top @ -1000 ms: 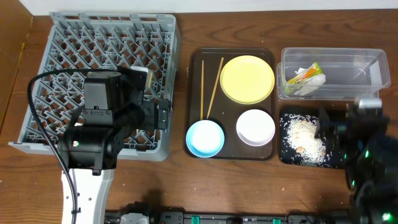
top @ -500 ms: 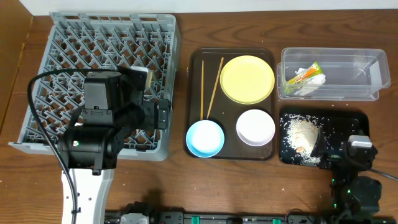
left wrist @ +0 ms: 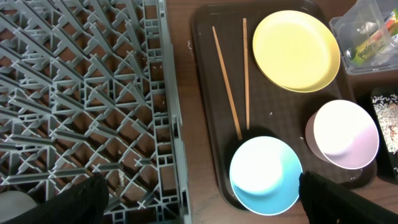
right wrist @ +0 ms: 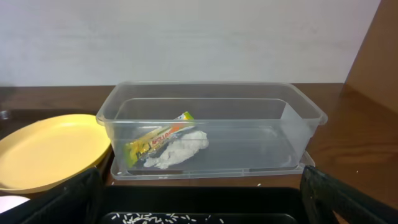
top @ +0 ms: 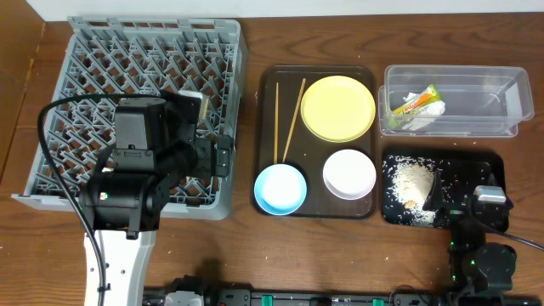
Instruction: Sort waste into correct bins and load items into the dishwasher
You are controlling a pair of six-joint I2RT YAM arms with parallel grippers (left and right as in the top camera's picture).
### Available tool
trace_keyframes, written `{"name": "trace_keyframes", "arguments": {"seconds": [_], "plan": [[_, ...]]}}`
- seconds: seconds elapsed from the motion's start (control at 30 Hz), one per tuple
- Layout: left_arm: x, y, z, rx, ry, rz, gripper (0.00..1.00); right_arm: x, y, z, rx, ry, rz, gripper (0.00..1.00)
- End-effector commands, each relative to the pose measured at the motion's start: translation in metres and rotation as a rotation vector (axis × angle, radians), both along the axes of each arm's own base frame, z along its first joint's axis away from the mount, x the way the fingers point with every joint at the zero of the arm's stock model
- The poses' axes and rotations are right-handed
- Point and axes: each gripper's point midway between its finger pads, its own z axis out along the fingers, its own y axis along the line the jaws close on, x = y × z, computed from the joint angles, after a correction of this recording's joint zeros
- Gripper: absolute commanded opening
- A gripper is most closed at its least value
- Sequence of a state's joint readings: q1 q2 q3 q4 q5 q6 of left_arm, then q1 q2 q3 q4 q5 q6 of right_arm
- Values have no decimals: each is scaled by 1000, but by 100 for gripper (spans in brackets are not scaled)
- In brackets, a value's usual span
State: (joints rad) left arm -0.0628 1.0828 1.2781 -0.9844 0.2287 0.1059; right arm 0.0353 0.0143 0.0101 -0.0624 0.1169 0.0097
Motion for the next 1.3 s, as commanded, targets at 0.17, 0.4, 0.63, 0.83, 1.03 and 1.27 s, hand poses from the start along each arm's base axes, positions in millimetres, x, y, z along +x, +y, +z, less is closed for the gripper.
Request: {"name": "trace_keyframes", "arguments": {"seconds": [0.17,0.4,0.63,0.83,1.03,1.27], "plan": [[2,0,5,12,-17,-5,98,0,-3,0,-7,-6,-13,99],[-2,-13,7,-78,2,-19,98,0,-3,0,-7,-6,-13,99],[7,-51,24,-306,-15,-115,98,0,-3,0,-7,-6,-13,99],[47,-57,-34,-165,132,4,98,0,-3,0,-7,-6,-13,99],[79,-84,-115,93,272,-5,91,0,-3,0,-7,-6,-12,99],[126,-97,-179,210,240,24,80,0,-3,0,-7,-6,-12,99]]}}
